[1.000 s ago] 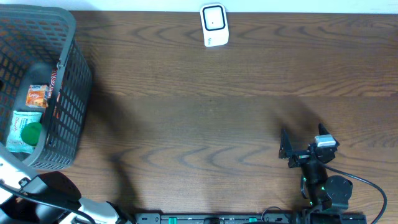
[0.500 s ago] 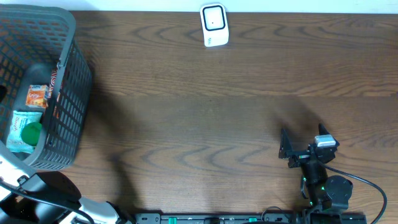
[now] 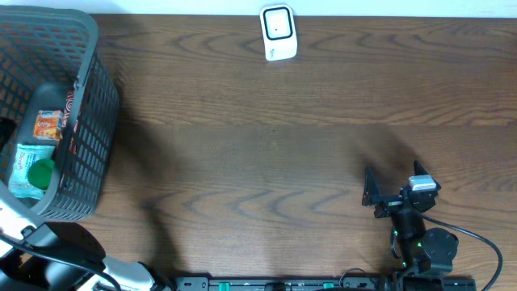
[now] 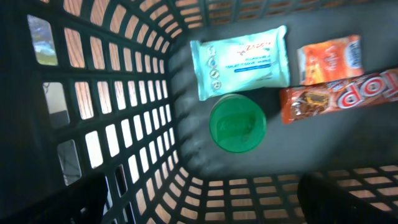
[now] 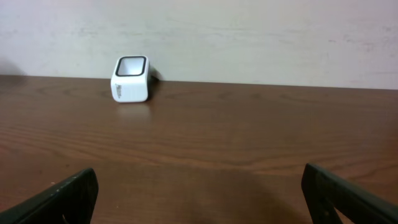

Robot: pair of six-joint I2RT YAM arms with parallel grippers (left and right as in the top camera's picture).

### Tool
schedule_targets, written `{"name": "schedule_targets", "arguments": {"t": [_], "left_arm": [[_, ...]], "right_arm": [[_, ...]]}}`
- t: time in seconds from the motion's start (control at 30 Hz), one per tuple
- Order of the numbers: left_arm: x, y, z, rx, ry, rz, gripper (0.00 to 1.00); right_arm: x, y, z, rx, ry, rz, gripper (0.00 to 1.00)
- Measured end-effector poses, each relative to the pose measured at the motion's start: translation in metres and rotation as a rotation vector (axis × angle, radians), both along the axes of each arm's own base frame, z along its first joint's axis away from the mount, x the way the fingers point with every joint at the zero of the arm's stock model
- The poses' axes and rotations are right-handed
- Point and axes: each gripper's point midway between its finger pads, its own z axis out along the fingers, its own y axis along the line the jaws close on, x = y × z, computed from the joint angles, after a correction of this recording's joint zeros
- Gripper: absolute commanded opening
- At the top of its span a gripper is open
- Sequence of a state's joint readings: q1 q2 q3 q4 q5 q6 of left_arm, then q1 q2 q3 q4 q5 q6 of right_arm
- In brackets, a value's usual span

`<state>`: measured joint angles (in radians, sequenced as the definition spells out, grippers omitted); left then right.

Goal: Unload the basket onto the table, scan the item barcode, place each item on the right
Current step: 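Lower the left gripper into the basket and grasp the green-capped bottle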

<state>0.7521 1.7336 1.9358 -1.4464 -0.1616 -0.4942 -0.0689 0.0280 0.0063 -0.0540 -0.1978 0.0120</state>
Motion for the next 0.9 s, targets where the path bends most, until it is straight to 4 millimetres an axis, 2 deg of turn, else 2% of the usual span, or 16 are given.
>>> {"name": "schedule_targets", "arguments": {"t": [0.2,0.6,0.9], "left_arm": [[-0.001,0.000,-0.020,-0.022,0.028,0.000,0.98],[0.020,0.016,-0.042,-0.004,-0.008,-0.003,0.98],[0.035,0.014,-0.097,-0.157,0.051,-0.015,0.98]], "right_arm": [[0.000,0.000,0.000,0.000,0.000,0.000,0.99],[0.000,0.000,0.000,0.000,0.000,0.000,0.99],[0.000,0.000,0.000,0.000,0.000,0.000,0.99]]}}
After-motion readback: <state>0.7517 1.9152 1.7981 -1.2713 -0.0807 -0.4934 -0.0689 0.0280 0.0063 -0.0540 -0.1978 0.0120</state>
